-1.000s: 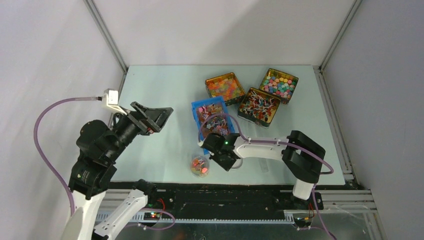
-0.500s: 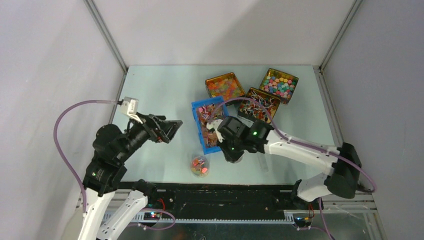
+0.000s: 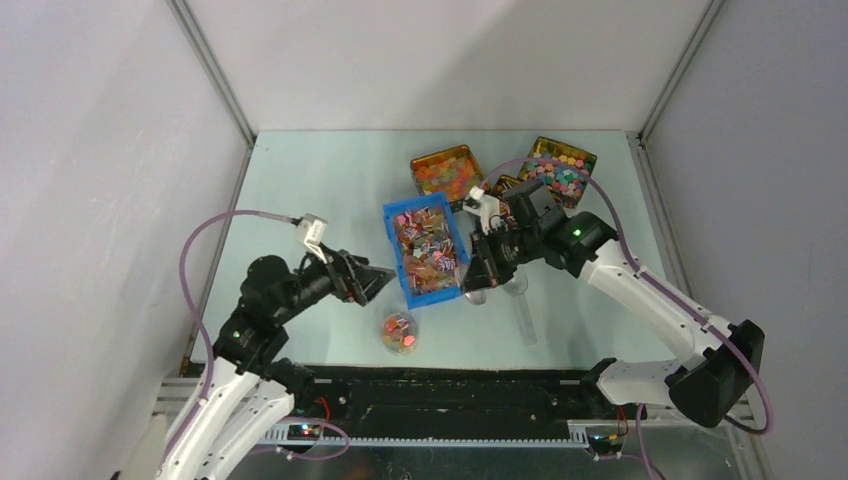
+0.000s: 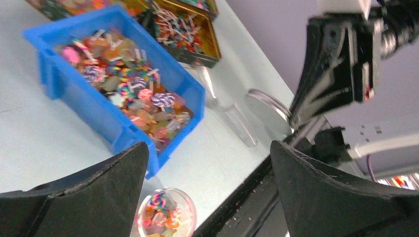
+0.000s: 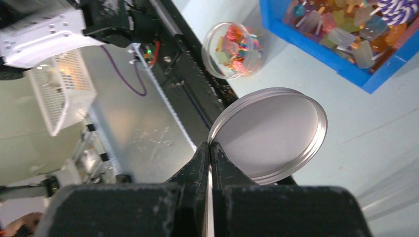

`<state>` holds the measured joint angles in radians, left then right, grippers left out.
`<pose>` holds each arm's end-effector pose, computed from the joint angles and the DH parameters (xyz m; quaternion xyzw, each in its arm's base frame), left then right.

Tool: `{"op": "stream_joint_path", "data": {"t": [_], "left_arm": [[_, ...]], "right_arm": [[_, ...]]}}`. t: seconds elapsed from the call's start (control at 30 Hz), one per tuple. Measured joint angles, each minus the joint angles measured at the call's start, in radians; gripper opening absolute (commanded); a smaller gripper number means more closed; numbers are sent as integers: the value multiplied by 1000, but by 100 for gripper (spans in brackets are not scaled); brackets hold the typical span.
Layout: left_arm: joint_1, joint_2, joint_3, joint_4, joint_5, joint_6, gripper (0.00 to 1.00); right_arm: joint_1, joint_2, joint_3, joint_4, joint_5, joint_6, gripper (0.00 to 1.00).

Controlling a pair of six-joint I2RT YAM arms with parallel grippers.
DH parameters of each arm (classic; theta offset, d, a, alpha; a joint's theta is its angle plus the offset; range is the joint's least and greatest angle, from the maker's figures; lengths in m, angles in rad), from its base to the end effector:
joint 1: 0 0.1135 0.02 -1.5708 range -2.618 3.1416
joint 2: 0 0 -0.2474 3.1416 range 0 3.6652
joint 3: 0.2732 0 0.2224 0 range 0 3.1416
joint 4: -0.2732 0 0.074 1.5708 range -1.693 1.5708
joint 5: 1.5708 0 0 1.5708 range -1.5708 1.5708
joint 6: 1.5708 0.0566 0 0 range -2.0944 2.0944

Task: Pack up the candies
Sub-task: Pick up the bottle lid at the center of the board.

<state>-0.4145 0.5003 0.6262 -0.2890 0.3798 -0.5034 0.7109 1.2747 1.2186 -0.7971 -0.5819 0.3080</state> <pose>0.1130 -0.0727 0.2980 0.0888 0.7533 -0.4106 0.5060 0.1652 0.1833 0.3067 -0.2782 0.8587 0.3985 0.1627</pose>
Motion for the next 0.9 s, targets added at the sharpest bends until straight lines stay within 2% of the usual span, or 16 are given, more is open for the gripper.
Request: {"op": "stream_joint_path", "data": {"t": [0.2,0.43,0.73,0.9], "left_arm": [[-183,59,-18,111,-29,29,100],[-420,164,-13,219,-85,224,100],[-562,219,26,369,-177,462,100],[-599,235,29,483,-204,533,100]], "right_arm": [[-113,-13,0,20,-188,44,0],[-212,-40,0,52,-346,98,0],[-251,-92,0,130,-476,187,0],[-255,-103,0,191,-528,246,0]]}}
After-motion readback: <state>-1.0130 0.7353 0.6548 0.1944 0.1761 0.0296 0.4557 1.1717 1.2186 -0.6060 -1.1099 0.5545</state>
